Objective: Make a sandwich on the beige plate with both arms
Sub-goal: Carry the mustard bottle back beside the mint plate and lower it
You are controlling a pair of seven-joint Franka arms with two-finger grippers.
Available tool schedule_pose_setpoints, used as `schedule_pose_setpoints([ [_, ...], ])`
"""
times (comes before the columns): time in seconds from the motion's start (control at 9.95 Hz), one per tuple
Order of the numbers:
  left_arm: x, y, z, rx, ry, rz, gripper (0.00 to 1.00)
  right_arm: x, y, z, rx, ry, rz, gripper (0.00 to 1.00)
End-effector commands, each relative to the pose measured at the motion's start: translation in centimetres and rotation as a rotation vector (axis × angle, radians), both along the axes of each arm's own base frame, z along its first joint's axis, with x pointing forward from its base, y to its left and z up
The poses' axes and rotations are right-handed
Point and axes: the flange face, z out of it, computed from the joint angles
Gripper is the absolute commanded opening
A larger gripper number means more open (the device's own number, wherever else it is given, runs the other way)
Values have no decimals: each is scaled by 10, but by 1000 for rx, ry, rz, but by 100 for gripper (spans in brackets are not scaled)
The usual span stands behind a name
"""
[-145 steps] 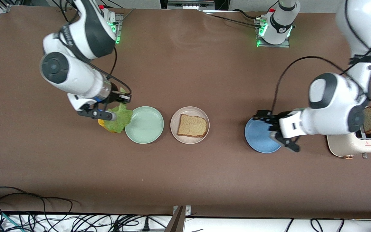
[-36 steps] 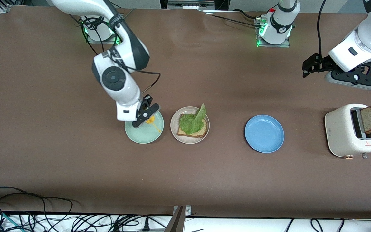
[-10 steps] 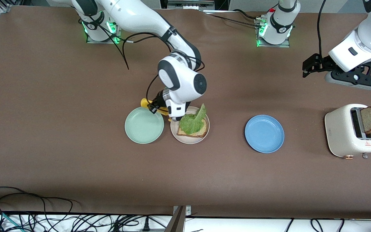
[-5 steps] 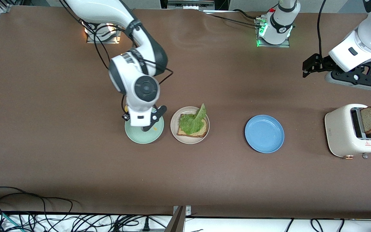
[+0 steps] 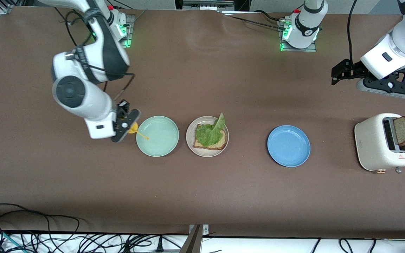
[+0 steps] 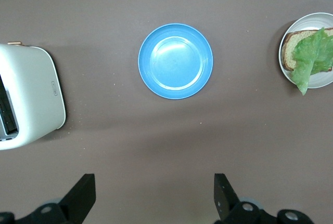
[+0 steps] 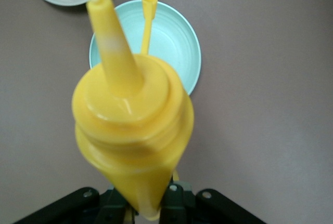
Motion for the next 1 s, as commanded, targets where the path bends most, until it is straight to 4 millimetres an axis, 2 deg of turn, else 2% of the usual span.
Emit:
schedule_pose_setpoints([
  [0.0,1,3,2,-10,-7,12,100,-10,-47,-13,139,-60,125,4],
  [0.2,10,10,-15,43,17,6,100,-8,-71,-31,254,-90,153,4],
  [0.4,14,9,-19,113,15,-24,100,-10,-90,-60,300,-143,201,4],
  [0.5,16,18,-22,110,21,-9,100,-13,-100,-77,360,-161,194,7],
  [0.7,29,67,-39,101,50,72,100,-13,-113,-113,431,-195,227,7],
  [0.8,37,87,-40,89,48,104,100,-13,-116,-129,467,-199,240,7],
  [0.9,40,91,-44,92,53,108,100,-13,-123,-146,504,-207,248,7],
])
